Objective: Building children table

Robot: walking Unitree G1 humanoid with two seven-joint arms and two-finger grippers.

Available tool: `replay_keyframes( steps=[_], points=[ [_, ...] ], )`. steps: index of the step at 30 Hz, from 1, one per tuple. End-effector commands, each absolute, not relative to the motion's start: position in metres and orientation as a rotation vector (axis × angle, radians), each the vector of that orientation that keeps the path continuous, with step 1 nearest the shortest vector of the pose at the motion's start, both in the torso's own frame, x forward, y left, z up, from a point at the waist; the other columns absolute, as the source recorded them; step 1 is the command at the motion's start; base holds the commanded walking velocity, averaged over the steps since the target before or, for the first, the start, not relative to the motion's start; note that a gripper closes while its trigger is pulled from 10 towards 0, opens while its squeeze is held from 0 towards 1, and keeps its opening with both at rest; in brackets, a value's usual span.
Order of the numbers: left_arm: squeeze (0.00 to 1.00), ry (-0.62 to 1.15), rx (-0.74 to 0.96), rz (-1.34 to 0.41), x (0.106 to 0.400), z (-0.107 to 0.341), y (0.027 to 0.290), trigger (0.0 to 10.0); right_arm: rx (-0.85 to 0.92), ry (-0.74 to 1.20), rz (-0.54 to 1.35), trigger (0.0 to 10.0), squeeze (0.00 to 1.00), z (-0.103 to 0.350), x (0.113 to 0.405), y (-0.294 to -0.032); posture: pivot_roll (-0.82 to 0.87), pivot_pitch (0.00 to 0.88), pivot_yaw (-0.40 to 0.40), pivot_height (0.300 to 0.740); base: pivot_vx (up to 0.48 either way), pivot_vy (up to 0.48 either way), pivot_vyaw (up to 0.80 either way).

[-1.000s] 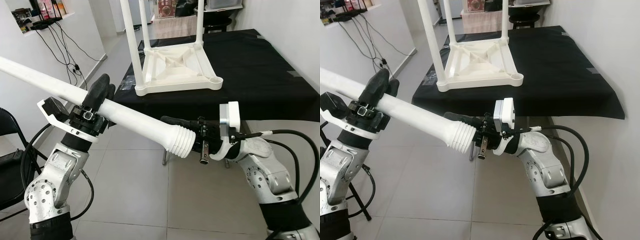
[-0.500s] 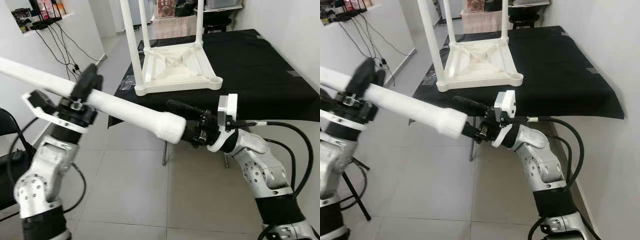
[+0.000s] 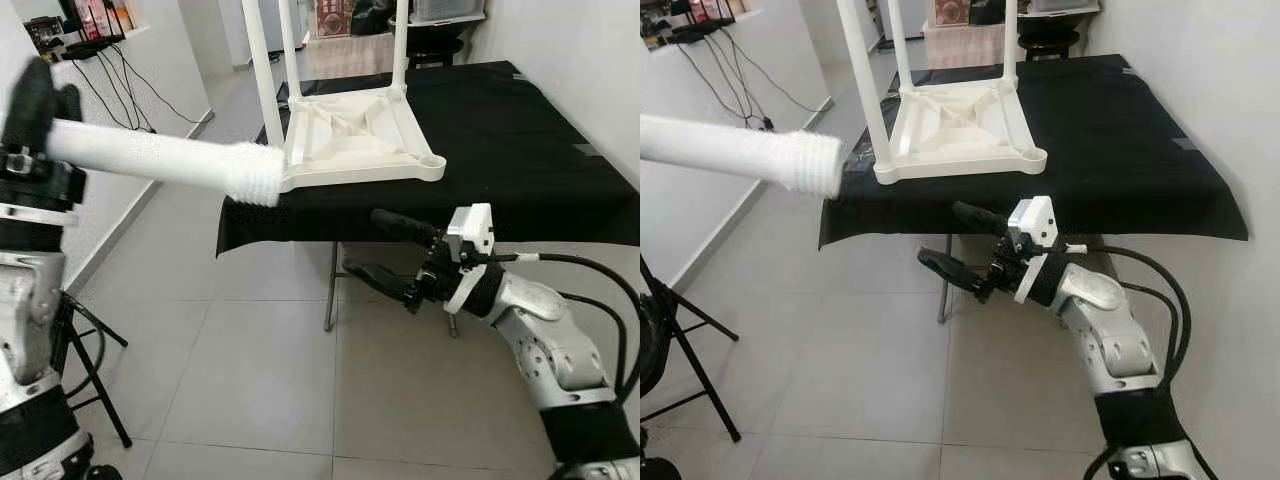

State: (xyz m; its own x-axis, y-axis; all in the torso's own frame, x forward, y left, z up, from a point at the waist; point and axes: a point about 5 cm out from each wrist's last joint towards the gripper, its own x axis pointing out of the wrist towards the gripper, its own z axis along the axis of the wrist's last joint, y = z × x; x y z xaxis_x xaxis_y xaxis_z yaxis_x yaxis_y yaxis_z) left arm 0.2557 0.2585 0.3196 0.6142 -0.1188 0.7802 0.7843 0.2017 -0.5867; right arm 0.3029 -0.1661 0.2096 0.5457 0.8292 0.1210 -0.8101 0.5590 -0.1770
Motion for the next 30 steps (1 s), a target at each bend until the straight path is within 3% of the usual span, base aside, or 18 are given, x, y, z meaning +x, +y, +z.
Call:
replay_keyframes(
  steps=[1,2,3,5,7,12,15,22,28,29,30],
  points=[
    [0.00,-0.712,-1.184,-0.680,0.253,0.325,0.267,0.0,-0.123,-0.177,0.968,10.0,1.00,0.206,0.303,-0.167,-0.15,0.024,0.084,0.740,0.000,0.000,0.00],
    [0.00,-0.712,-1.184,-0.680,0.253,0.325,0.267,0.0,-0.123,-0.177,0.968,10.0,1.00,0.206,0.303,-0.167,-0.15,0.024,0.084,0.740,0.000,0.000,0.00],
    [0.00,-0.669,-1.086,-0.648,0.255,0.326,0.267,0.0,-0.238,-0.099,0.968,10.0,1.00,0.197,0.303,-0.173,-0.15,0.027,0.084,0.740,0.000,0.000,0.00],
    [0.00,-0.669,-1.086,-0.648,0.255,0.326,0.267,0.0,-0.238,-0.099,0.968,10.0,1.00,0.197,0.303,-0.173,-0.15,0.027,0.084,0.740,0.000,0.000,0.00],
    [0.00,-0.584,-0.893,-0.606,0.261,0.322,0.258,0.0,-0.398,0.021,1.024,10.0,1.00,0.185,0.297,-0.176,-0.15,0.030,0.083,0.740,0.000,0.000,0.00],
    [0.00,-0.490,-0.665,-0.560,0.275,0.315,0.244,0.0,-0.587,0.153,1.100,10.0,1.00,0.178,0.288,-0.181,-0.15,0.028,0.083,0.740,0.000,0.000,0.00],
    [0.00,-0.452,-0.576,-0.559,0.284,0.311,0.229,0.0,-0.600,0.162,1.094,10.0,1.00,0.179,0.290,-0.181,-0.15,0.025,0.079,0.740,0.000,0.000,0.00],
    [0.00,-0.418,-0.558,-0.582,0.295,0.303,0.207,0.0,-0.663,0.205,1.098,10.0,1.00,0.174,0.291,-0.184,-0.15,0.026,0.080,0.740,0.000,0.000,0.00],
    [0.00,-0.352,-0.530,-0.619,0.297,0.287,0.195,0.0,-0.574,0.099,1.131,10.0,1.00,0.191,0.292,-0.169,-0.16,0.028,0.085,0.740,0.000,0.000,0.00],
    [0.00,-0.269,-0.410,-0.655,0.299,0.269,0.179,0.0,-0.504,0.034,1.190,10.0,1.00,0.202,0.289,-0.153,-0.15,0.029,0.086,0.740,0.000,0.000,0.00],
    [0.00,-0.269,-0.410,-0.655,0.299,0.269,0.179,0.0,-0.504,0.034,1.190,10.0,1.00,0.202,0.289,-0.153,-0.15,0.029,0.086,0.740,0.000,0.000,0.00]
  ],
)
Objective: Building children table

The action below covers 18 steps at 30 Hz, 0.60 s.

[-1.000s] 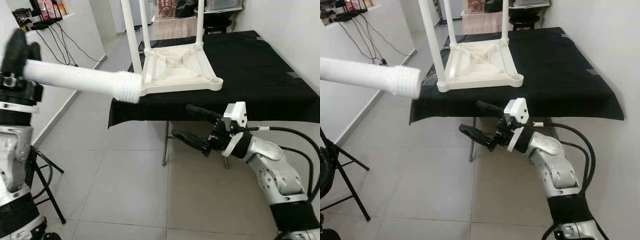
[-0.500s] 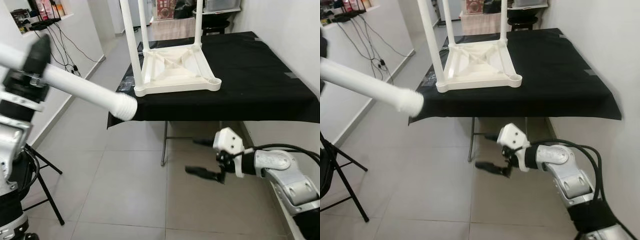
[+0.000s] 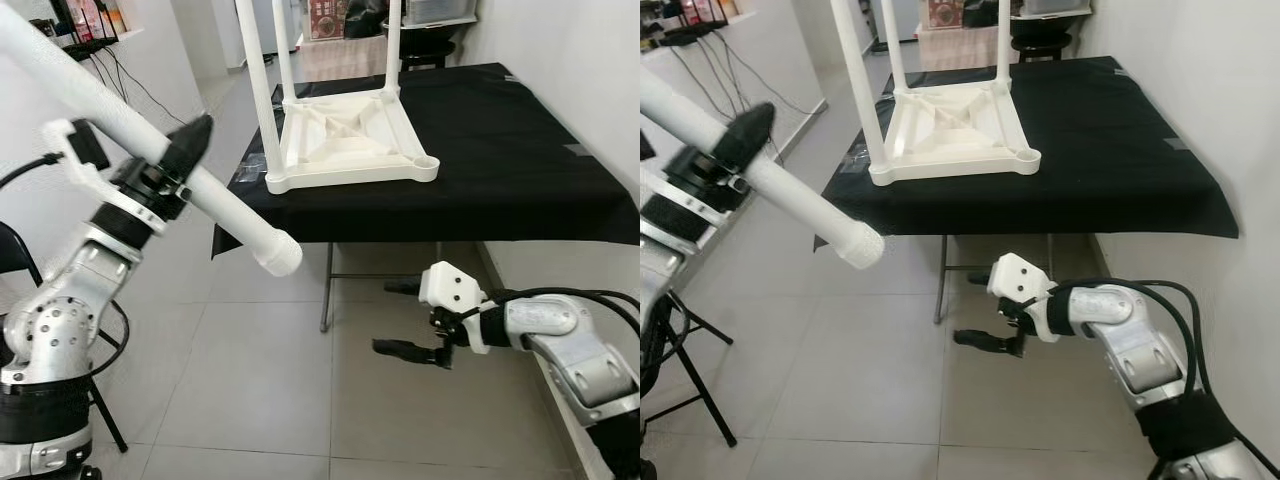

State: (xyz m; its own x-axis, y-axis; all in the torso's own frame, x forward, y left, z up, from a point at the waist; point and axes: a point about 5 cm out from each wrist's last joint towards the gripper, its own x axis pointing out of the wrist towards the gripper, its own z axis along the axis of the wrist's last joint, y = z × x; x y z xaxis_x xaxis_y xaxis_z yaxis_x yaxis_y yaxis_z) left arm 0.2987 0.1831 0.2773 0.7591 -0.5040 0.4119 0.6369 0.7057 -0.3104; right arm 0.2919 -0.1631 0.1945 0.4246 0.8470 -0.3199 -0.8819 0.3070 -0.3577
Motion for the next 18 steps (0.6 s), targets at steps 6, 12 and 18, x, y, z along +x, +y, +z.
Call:
replay_keyframes(
  steps=[6,12,18],
  points=[
    [0.00,-0.171,-0.244,-0.703,0.302,0.233,0.148,0.0,-0.467,0.012,1.235,10.0,1.00,0.205,0.295,-0.102,-0.15,0.031,0.084,0.740,0.000,0.000,0.00],
    [0.00,-0.198,-0.224,-0.725,0.307,0.235,0.131,0.0,-0.410,0.113,1.167,10.0,0.00,0.189,0.305,-0.079,-0.13,0.032,0.077,0.740,0.000,0.000,0.00],
    [0.00,-0.224,-0.203,-0.762,0.309,0.238,0.118,0.0,-0.367,0.203,1.123,10.0,0.00,0.176,0.309,-0.065,-0.13,0.036,0.075,0.740,0.000,0.000,0.00]
  ],
)
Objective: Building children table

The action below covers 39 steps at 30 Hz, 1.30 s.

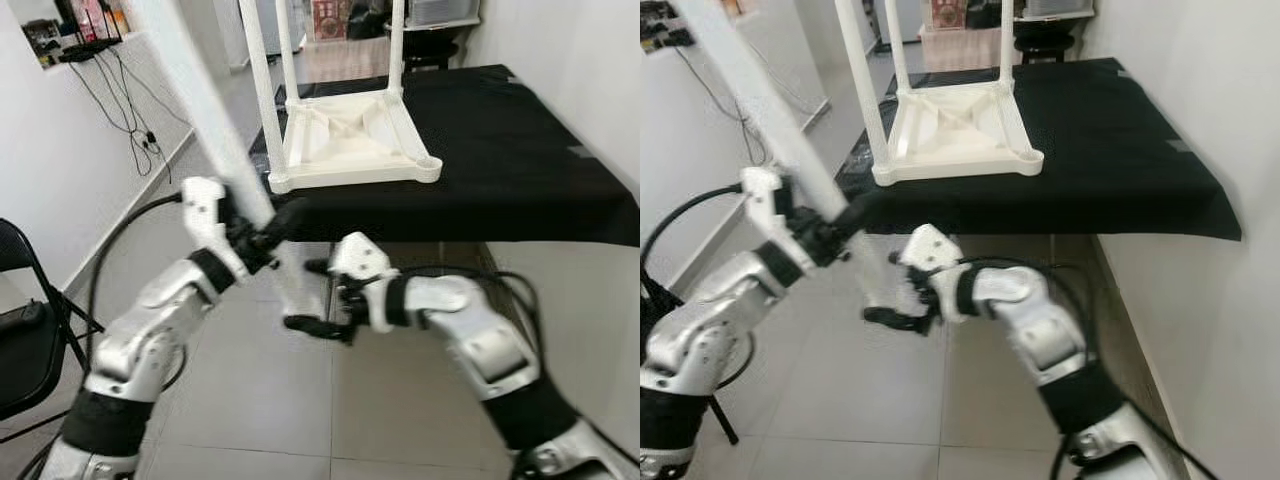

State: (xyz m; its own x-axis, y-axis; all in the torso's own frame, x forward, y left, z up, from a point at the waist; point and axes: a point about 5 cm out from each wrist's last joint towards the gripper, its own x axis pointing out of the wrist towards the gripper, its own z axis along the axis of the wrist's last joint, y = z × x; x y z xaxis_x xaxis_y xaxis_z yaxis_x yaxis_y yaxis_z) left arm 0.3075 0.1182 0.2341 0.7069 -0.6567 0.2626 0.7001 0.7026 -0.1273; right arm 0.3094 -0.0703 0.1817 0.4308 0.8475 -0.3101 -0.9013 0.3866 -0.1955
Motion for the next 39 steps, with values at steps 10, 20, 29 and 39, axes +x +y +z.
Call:
replay_keyframes(
  steps=[10,20,29,39],
  points=[
    [0.00,-0.252,-0.204,-0.801,0.308,0.235,0.104,0.0,-0.216,0.145,1.086,10.0,0.00,0.178,0.312,-0.036,-0.13,0.037,0.076,0.740,0.000,0.000,0.00],
    [0.00,-0.298,-0.275,-0.773,0.310,0.241,0.100,0.0,-0.223,0.026,0.934,10.0,0.00,0.183,0.326,-0.021,-0.12,0.034,0.077,0.740,0.000,0.000,0.00],
    [0.00,-0.342,-0.362,-0.769,0.310,0.253,0.098,0.0,-0.459,-0.109,0.826,2.9,0.00,0.182,0.338,-0.018,-0.11,0.025,0.075,0.740,0.000,0.000,0.00],
    [0.00,-0.343,-0.363,-0.774,0.310,0.253,0.097,0.0,-0.501,-0.105,0.810,0.0,0.00,0.180,0.342,-0.022,-0.11,0.024,0.075,0.740,0.000,0.000,0.00]
  ],
)
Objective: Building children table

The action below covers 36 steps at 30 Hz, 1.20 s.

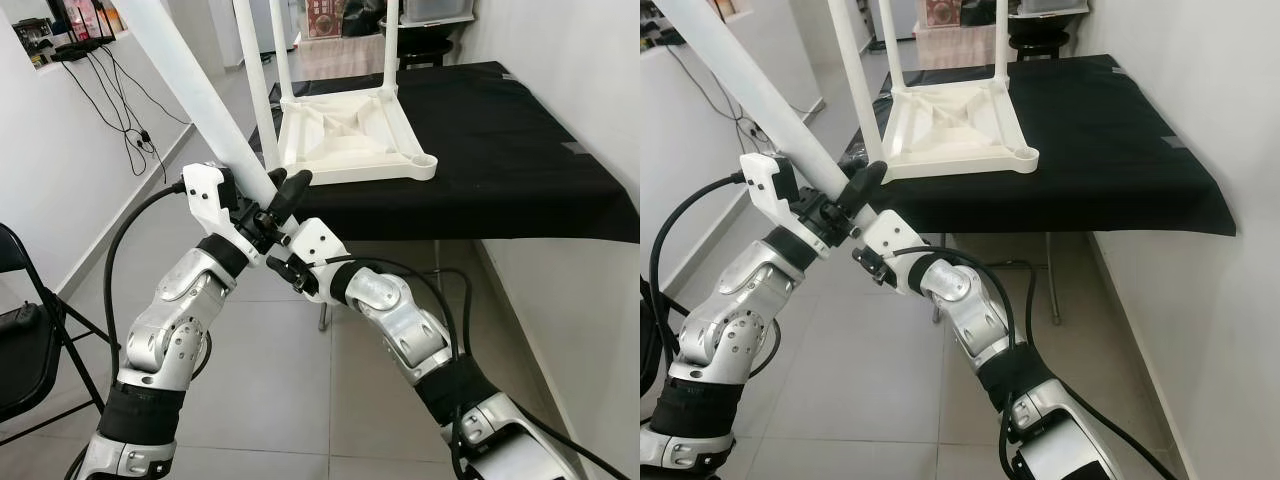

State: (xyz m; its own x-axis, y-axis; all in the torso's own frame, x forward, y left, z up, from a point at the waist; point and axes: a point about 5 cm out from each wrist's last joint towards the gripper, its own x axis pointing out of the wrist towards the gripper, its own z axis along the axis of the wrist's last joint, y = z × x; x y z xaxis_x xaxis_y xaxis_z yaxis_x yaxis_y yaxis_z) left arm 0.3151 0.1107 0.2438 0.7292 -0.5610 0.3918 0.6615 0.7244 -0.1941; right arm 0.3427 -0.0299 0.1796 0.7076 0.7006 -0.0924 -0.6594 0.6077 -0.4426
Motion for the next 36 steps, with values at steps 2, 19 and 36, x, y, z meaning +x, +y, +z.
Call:
replay_keyframes(
  steps=[2,19,36],
  points=[
    [0.00,-0.341,-0.366,-0.776,0.310,0.252,0.096,0.0,-0.490,-0.118,0.797,0.0,0.00,0.181,0.344,-0.023,-0.12,0.028,0.077,0.740,0.000,0.000,0.00],
    [0.00,-0.335,-0.371,-0.783,0.309,0.250,0.093,0.0,-0.509,-0.148,0.769,0.0,0.00,0.178,0.350,-0.026,-0.12,0.031,0.076,0.740,0.000,0.000,0.00],
    [1.00,-0.349,-0.385,-0.747,0.310,0.251,0.098,10.0,-0.509,-0.158,0.747,0.0,0.00,0.178,0.354,-0.031,-0.13,0.025,0.074,0.740,0.000,0.000,0.00]
  ],
)
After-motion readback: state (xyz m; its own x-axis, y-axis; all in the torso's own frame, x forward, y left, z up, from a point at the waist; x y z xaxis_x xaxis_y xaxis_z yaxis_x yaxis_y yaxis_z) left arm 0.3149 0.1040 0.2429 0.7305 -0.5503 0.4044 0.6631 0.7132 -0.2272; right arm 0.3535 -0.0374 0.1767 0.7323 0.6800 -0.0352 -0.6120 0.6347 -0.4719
